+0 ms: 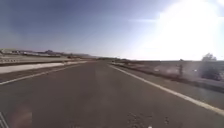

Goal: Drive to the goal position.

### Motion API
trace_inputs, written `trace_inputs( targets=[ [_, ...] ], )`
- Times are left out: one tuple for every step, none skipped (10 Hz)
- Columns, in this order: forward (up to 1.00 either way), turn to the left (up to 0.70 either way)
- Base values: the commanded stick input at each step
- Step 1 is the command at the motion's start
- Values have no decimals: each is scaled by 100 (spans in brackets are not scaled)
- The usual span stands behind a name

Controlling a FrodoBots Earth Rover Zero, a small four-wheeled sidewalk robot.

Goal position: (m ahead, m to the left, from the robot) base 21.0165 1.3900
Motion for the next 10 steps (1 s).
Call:
trace_inputs(
  targets=[
    [70,0],
    [70,0],
    [70,0],
    [70,0],
    [70,0],
    [70,0],
    [70,0],
    [70,0],
    [70,0],
    [70,0]
  ],
)
